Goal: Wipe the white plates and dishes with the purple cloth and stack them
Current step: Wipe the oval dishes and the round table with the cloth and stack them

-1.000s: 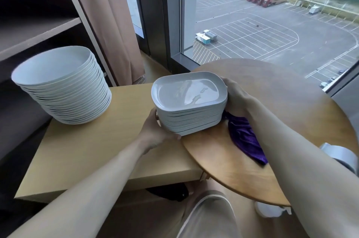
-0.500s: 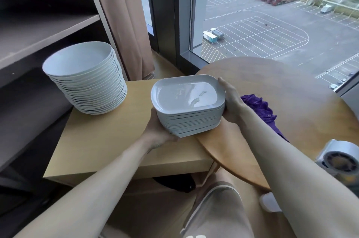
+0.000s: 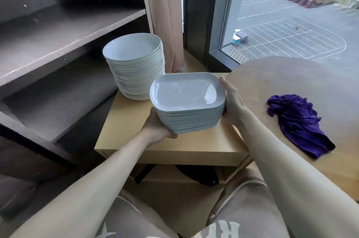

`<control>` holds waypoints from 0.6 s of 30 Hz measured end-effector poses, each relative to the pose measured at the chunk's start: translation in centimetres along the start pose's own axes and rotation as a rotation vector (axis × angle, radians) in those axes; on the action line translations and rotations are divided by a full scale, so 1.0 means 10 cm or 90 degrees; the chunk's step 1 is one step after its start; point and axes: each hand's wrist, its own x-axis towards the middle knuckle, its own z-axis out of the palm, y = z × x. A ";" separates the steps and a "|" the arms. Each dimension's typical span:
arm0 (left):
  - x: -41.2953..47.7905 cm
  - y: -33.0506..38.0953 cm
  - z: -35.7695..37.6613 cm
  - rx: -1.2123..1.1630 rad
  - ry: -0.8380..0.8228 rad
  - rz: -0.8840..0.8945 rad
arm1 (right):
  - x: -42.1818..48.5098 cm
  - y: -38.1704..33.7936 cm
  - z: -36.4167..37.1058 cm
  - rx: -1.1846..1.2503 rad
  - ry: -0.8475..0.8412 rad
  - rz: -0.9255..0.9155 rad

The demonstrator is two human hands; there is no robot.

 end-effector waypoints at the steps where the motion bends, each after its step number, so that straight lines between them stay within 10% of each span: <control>1: -0.01 -0.05 -0.08 0.019 0.000 -0.014 | 0.00 0.04 0.09 0.000 -0.002 -0.002; 18: 0.03 -0.64 -0.32 0.155 -0.066 0.004 | -0.23 0.66 0.38 0.032 0.088 0.022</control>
